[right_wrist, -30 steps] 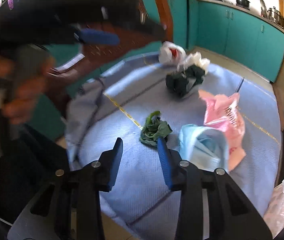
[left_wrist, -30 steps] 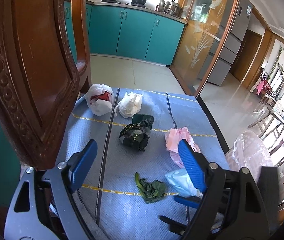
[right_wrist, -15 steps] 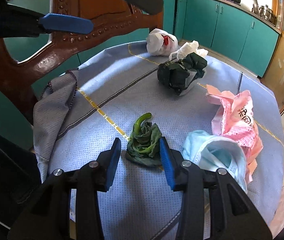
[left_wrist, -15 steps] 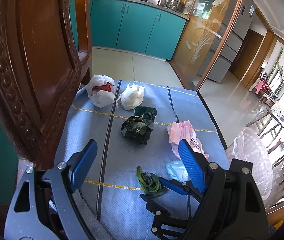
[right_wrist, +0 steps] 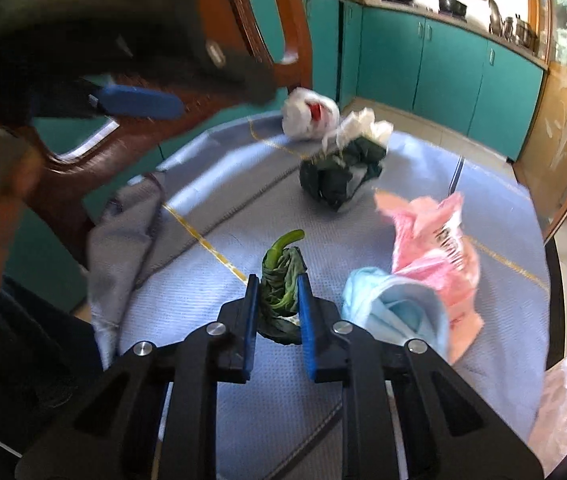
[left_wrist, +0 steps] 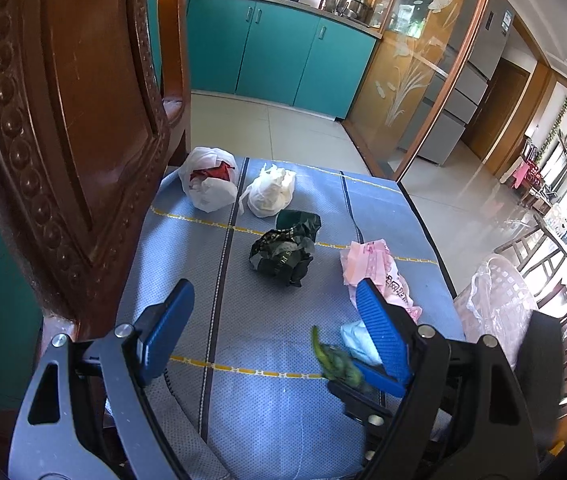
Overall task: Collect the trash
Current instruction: 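Close the right gripper on the green leaves and lift them, then hold the green leaves lifted in the right gripper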
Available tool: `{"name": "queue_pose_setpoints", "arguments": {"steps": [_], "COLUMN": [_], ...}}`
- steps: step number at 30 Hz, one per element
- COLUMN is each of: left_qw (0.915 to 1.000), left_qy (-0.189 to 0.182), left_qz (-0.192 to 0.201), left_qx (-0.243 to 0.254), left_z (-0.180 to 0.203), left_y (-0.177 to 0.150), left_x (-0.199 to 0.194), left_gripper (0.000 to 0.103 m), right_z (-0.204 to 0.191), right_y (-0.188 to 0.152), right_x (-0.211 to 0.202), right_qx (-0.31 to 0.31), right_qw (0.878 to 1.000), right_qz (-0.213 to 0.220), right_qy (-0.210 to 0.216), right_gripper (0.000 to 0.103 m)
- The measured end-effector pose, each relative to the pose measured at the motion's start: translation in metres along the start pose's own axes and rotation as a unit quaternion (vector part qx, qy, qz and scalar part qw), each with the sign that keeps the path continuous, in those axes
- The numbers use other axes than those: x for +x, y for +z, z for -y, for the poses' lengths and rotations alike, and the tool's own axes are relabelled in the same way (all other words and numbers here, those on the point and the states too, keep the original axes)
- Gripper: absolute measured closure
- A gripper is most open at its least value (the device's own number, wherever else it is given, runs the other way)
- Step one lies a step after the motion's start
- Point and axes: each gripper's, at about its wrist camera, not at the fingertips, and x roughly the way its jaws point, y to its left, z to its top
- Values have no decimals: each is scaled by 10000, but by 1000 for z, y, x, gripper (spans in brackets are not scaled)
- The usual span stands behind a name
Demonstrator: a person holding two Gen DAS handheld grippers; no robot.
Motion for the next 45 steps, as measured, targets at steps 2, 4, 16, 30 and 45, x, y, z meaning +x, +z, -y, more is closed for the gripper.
{"name": "queue_pose_setpoints", "arguments": {"steps": [2, 4, 16, 30, 45], "left_qw": [10000, 10000, 9999, 9999, 9998], "left_qy": [6, 14, -2, 29, 31], "left_qz": [6, 0, -63, -109, -155], "left_qx": [-13, -7, 84, 114, 151], "left_z": [0, 1, 12, 13, 14], "left_y": [0, 0, -2, -5, -6], "left_x": [0, 0, 8, 13, 16], "left_gripper": [20, 20, 19, 18, 18], "right_z": [1, 5, 27, 44, 43], "right_y": [0, 0, -11, -11, -11], "right_x": [-11, -20, -43, -52, -51], "right_qx": [-20, 29, 368, 684, 676], "right_qw": [9999, 9998, 9986, 9955, 9956], "right_qz": [112, 198, 359, 565, 547], "right_qy": [13, 47, -103, -341, -356], "right_gripper": [84, 84, 84, 84, 84]}}
